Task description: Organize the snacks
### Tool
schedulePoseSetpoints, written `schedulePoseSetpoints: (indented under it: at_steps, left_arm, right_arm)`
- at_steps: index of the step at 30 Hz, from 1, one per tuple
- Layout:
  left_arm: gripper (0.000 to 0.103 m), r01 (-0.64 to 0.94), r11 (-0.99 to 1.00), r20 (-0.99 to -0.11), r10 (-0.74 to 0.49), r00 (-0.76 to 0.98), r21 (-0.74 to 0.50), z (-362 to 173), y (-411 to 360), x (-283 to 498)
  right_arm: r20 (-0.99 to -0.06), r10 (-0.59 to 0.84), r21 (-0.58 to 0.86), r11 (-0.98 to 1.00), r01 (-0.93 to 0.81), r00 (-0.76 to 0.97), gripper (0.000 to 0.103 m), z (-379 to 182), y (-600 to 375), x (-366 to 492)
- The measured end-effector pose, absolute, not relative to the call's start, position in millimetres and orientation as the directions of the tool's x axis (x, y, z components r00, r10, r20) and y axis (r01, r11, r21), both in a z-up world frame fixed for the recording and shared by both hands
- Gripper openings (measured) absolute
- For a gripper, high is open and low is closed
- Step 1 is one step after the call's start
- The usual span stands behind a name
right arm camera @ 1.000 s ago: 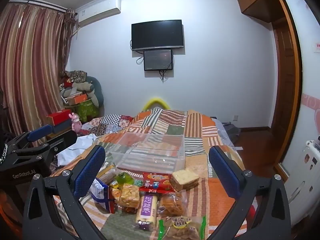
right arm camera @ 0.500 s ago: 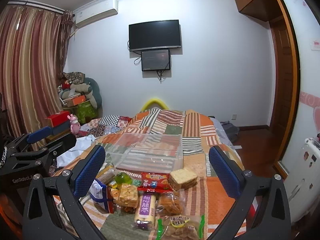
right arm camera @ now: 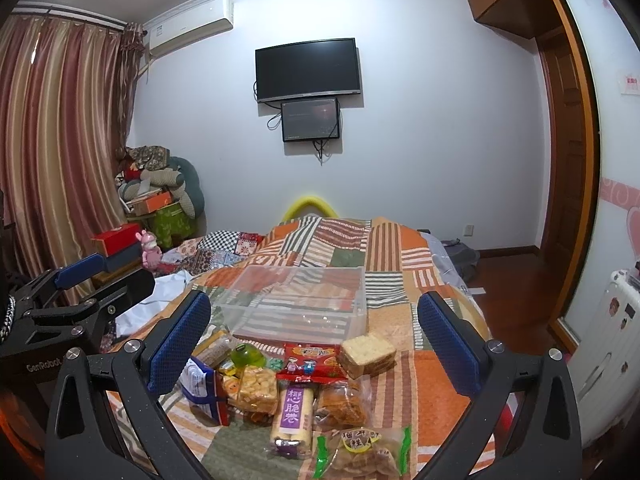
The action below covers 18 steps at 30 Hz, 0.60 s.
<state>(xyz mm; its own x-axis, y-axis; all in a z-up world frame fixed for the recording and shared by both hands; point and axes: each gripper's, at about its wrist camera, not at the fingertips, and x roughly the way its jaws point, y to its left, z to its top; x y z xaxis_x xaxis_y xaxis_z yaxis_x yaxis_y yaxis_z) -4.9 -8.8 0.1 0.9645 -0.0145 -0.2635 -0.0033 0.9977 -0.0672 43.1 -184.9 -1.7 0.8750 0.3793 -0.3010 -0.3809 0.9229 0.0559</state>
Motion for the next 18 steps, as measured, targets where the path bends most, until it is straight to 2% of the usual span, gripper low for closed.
schedulePoseSetpoints:
  at_steps: [18]
  left_arm:
    - [0.103, -0.008, 0.998, -0.262, -0.01, 0.965, -0.067, -1.6, -9.9, -4.6]
  right_arm:
    - [-0.308, 0.383, 0.062, 0.922, -0.383, 0.871, 0.103, -0.7, -185.0, 42.4]
